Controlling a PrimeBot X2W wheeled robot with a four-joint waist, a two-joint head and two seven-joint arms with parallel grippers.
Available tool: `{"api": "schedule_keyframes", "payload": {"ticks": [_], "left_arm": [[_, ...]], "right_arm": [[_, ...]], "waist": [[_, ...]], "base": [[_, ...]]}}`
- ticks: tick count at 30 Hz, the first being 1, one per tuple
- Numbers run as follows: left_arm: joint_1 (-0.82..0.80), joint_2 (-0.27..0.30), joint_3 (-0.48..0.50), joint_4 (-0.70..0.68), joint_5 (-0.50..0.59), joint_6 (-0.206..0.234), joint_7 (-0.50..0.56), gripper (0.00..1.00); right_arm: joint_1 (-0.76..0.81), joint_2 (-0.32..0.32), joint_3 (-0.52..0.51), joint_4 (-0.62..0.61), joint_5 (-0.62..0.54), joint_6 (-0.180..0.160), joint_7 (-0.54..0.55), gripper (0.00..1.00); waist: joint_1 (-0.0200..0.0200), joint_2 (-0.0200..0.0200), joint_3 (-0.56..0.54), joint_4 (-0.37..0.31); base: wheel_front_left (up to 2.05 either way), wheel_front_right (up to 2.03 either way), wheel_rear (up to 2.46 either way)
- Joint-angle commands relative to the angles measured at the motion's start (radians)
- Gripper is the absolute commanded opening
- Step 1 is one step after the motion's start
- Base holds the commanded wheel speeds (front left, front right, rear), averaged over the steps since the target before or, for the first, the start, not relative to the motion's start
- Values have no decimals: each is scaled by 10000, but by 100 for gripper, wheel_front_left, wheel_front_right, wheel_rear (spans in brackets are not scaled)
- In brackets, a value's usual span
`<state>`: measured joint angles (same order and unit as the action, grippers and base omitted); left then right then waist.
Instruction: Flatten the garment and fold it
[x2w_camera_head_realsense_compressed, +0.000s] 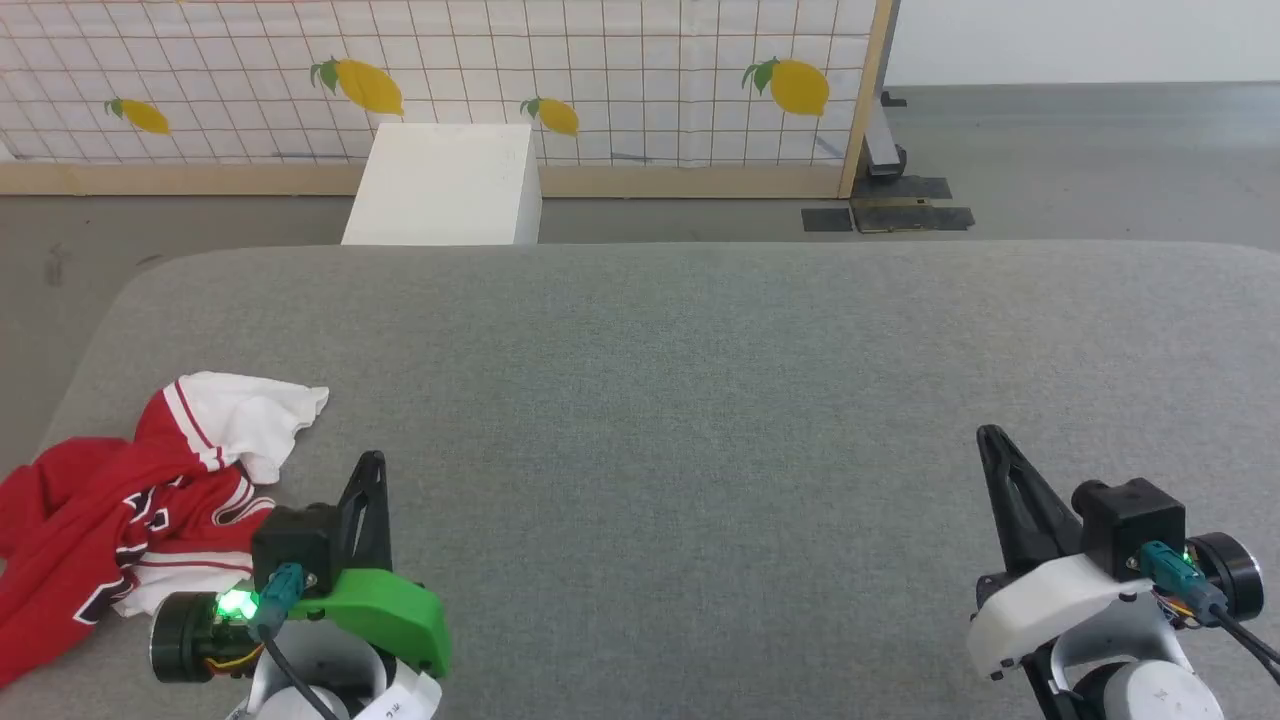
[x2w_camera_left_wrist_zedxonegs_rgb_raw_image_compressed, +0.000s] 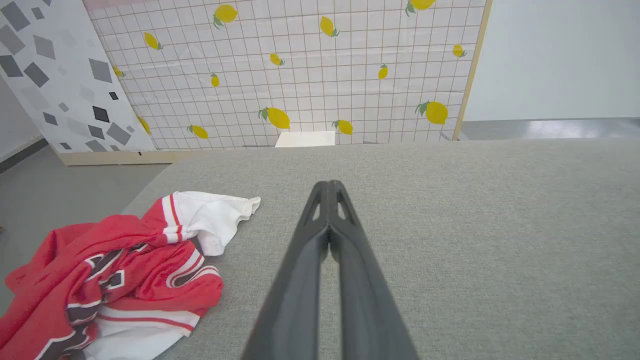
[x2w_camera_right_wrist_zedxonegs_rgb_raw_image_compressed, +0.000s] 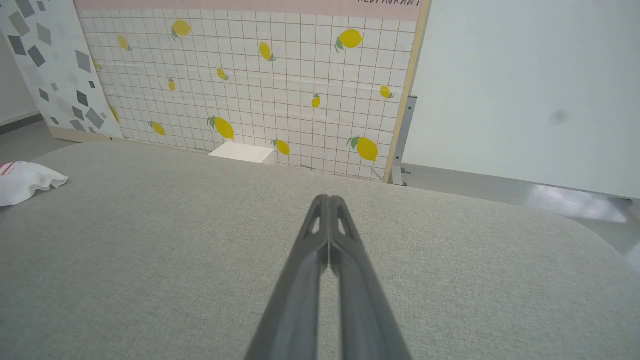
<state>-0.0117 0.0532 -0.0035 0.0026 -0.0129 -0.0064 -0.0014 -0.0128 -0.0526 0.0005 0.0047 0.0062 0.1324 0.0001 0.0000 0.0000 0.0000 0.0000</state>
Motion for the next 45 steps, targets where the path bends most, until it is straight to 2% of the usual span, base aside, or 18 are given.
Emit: {"api": "schedule_keyframes", "payload": {"ticks": [1, 27, 28, 45], "left_arm": [[117, -30, 35, -26, 129, 64, 14, 0], [117, -30, 35, -26, 129, 64, 14, 0], [0, 0, 0, 0, 0, 0, 0, 100], [2, -1, -286, 162, -299, 187, -256, 100]], "right_arm": [[128, 24, -5, -47, -62, -17, -1, 0], [128, 24, -5, -47, -62, -17, -1, 0], [0, 0, 0, 0, 0, 0, 0, 100], [77, -3, -95, 124, 245, -2, -258, 100]], "waist": [[0, 0, 0, 0], [0, 0, 0, 0], [0, 0, 0, 0], [0, 0, -1, 4]], "base": [[0, 0, 0], [0, 0, 0], [0, 0, 0], [0, 0, 0]]}}
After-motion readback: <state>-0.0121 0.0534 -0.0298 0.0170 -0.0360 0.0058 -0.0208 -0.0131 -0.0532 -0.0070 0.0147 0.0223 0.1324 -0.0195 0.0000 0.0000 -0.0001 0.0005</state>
